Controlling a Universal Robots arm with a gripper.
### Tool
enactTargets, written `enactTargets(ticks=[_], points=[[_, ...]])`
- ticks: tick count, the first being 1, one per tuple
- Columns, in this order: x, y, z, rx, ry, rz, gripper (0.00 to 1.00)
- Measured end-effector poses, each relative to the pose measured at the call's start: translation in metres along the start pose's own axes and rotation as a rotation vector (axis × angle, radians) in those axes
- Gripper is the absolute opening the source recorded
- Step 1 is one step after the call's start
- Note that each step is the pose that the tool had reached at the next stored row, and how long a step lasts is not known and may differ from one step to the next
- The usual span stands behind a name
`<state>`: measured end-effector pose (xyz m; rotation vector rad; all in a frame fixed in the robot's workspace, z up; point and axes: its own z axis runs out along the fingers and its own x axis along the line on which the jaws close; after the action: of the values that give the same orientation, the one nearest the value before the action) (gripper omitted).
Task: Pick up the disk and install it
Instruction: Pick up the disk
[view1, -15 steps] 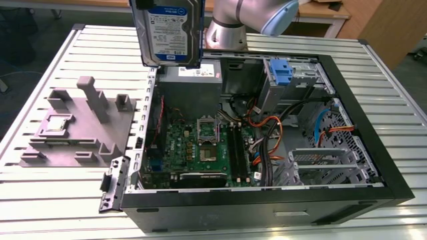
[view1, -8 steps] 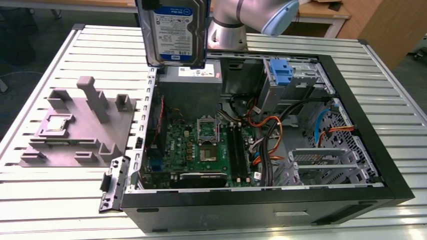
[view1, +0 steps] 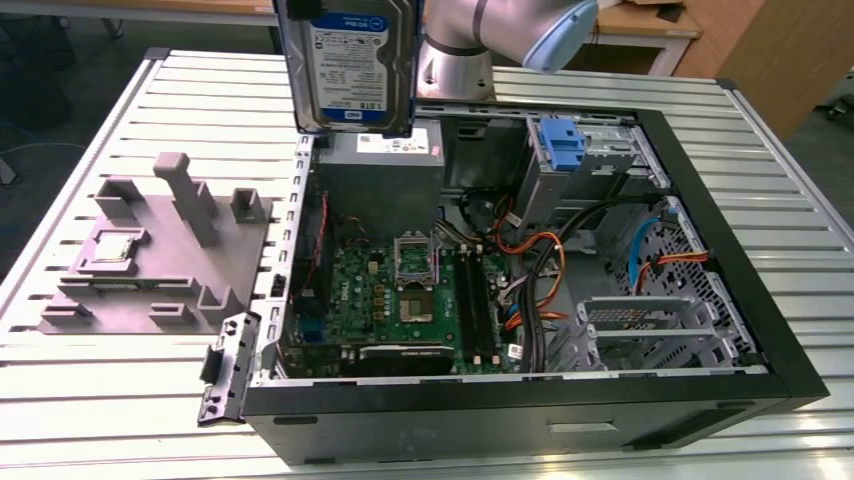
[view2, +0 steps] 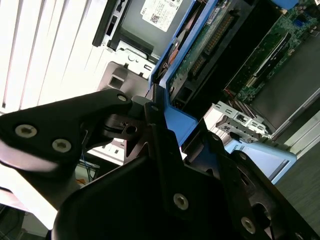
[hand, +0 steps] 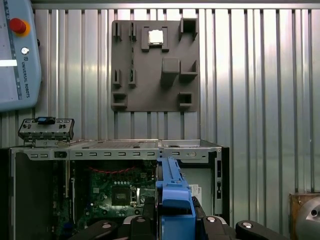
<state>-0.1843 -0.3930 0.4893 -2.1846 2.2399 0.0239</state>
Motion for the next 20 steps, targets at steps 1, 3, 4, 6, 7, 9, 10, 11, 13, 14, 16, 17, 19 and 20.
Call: enactTargets(ticks=[1,3,4,6,7,9,10,11,13,14,16,17,19,20], points=[[0.0,-0.0002,0.0,0.0,0.0,0.0,0.36],[-0.0001,-0.0011,0.0,-0.0001,0.0001,0.0,0.36],[-0.0001,-0.0016,0.0,0.0,0.0,0.0,0.36],[-0.0001,-0.0027,0.0,0.0,0.0,0.0,0.36],[-0.0001,-0.0032,0.0,0.0,0.0,0.0,0.36],[-0.0001,-0.0045,0.0,0.0,0.0,0.0,0.36],[-0.0001,-0.0052,0.0,0.0,0.0,0.0,0.36],[-0.0001,-0.0057,0.0,0.0,0.0,0.0,0.36],[-0.0002,-0.0069,0.0,0.0,0.0,0.0,0.36],[-0.0002,-0.0075,0.0,-0.0001,0.0,0.0,0.36],[-0.0002,-0.0085,0.0,0.0,0.0,0.0,0.36],[-0.0002,-0.0089,0.0,0.0,0.0,0.0,0.36],[-0.0002,-0.0093,0.0,0.0,0.0,0.0,0.36],[-0.0002,-0.0097,0.0,0.0,0.0,0.0,0.36]])
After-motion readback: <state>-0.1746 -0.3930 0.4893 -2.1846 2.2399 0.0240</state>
